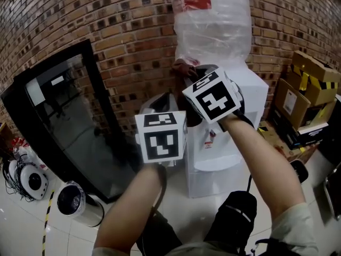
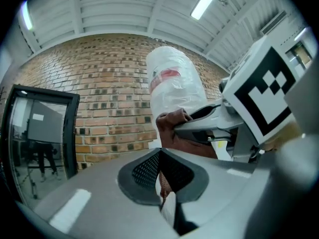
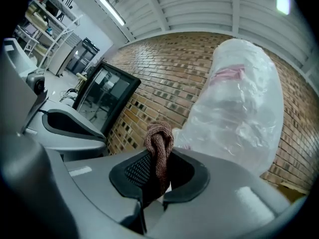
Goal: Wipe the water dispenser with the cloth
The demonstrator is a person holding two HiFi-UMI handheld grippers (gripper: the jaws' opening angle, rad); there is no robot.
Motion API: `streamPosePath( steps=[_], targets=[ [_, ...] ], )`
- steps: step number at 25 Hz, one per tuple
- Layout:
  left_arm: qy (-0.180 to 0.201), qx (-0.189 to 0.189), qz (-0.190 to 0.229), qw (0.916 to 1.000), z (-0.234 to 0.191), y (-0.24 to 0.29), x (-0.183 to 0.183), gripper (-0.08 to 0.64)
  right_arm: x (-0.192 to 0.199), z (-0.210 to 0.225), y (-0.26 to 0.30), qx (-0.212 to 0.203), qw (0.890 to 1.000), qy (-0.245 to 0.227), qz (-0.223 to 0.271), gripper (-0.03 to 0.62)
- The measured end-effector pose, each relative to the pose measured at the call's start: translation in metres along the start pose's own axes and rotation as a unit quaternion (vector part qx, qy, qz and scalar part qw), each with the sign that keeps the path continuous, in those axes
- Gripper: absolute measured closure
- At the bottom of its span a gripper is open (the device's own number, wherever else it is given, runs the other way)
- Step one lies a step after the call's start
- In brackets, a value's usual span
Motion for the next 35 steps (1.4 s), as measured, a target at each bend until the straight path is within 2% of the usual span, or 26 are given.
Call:
streamPosePath(
  steps=[6, 12, 20, 26, 32, 35],
  targets=[
    [0.006, 0.014, -0.008, 0.9999, 0.027, 0.005, -0.012, 0.560, 0.005, 0.030, -0.007, -0.003, 1.000, 0.010, -0.014, 0.520],
    [0.005, 0.032, 0.000, 0.9995, 0.056, 0.005, -0.027, 0.560, 0.016, 0.083, -0.022, 0.029, 0.999, 0.020, -0.019, 0.520],
    [-0.006, 0.064, 0.008, 0.9979, 0.120, 0.009, -0.045, 0.560, 0.042, 0.150, -0.050, 0.058, 0.997, 0.039, -0.029, 0.522],
    [-0.014, 0.071, 0.007, 0.9973, 0.158, 0.019, -0.052, 0.560, 0.064, 0.198, -0.075, 0.088, 0.994, 0.061, -0.028, 0.522],
    [-0.014, 0.088, -0.006, 0.9960, 0.191, 0.029, -0.053, 0.560, 0.083, 0.229, -0.090, 0.100, 0.991, 0.079, -0.033, 0.522],
    [-0.014, 0.088, -0.010, 0.9960, 0.199, 0.030, -0.053, 0.560, 0.090, 0.234, -0.090, 0.091, 0.991, 0.095, -0.031, 0.522]
  ],
)
Point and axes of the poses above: the fingertips, and each gripper's own axes: y forward along the fingers, z to its right, x out of its underside, the point moved 4 cm from there along -y, backward along the fingers, and after that the axes turned 14 degrees about y, right-handed, at the moved point
